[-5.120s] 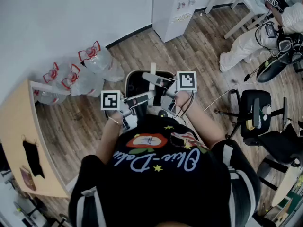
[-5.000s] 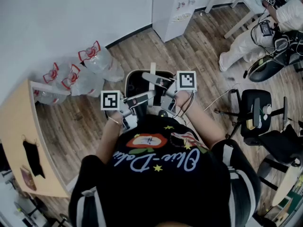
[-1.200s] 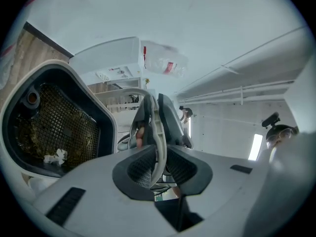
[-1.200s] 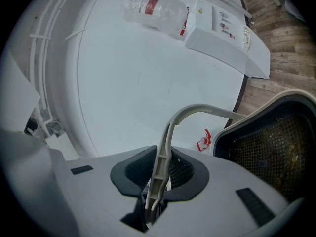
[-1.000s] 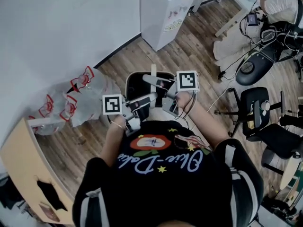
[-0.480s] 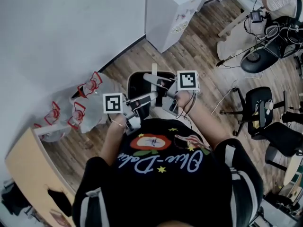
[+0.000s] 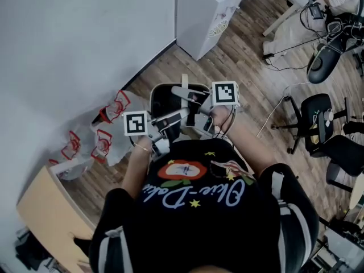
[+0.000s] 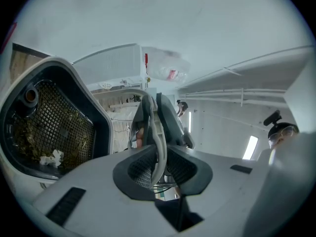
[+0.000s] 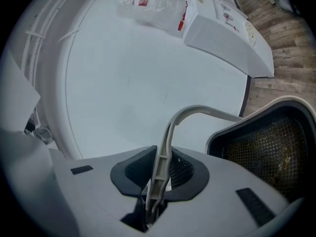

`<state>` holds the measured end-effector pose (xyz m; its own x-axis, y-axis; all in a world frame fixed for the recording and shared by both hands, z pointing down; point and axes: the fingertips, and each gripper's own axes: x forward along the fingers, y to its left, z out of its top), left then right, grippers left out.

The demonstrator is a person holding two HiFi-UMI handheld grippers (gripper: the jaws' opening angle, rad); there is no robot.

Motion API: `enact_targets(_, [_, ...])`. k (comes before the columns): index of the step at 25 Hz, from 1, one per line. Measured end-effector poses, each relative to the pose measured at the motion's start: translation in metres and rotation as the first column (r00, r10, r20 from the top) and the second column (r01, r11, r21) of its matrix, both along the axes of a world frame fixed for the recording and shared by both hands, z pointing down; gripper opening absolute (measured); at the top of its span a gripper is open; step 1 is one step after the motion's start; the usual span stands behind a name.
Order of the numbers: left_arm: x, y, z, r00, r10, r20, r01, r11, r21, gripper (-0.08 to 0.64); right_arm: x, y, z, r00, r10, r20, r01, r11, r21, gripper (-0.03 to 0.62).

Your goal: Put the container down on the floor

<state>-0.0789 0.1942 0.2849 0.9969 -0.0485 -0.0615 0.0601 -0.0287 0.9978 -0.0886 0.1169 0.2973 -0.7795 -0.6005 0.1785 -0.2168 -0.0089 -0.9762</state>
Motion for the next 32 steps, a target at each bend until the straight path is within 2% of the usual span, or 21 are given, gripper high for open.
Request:
enact_targets(9, [-0.001,0.004,0.000,0.999,0.022,-0.032,-0.022,1.000,0.006,0.057,0.001,0.005,-0.001,0.999,0.031,-0.026,-0.031,1.000,-0.003,0.051])
enact_targets(23, [0.008,-0.011,0.014,0.999,-0.053,0.000,0.053,0.998,-0.029,0.057,0.004,-0.010,0.018,1.000,-0.030,0.008,0.030,0.999,-0.038,0.051])
enact_targets(29, [0.007,-0.017,0.027,0.993,-0.118,0.008,0.118,0.993,-0.028,0.057,0.001,-0.014,0.028,0.995,-0.096,0.009,0.096,0.995,-0.037,0.051])
enact_targets(32, [0.021,-0.044,0.024,0.991,-0.137,0.004,0.137,0.990,-0.031,0.057,0.012,-0.040,0.027,0.993,-0.115,0.021,0.116,0.992,-0.047,0.051])
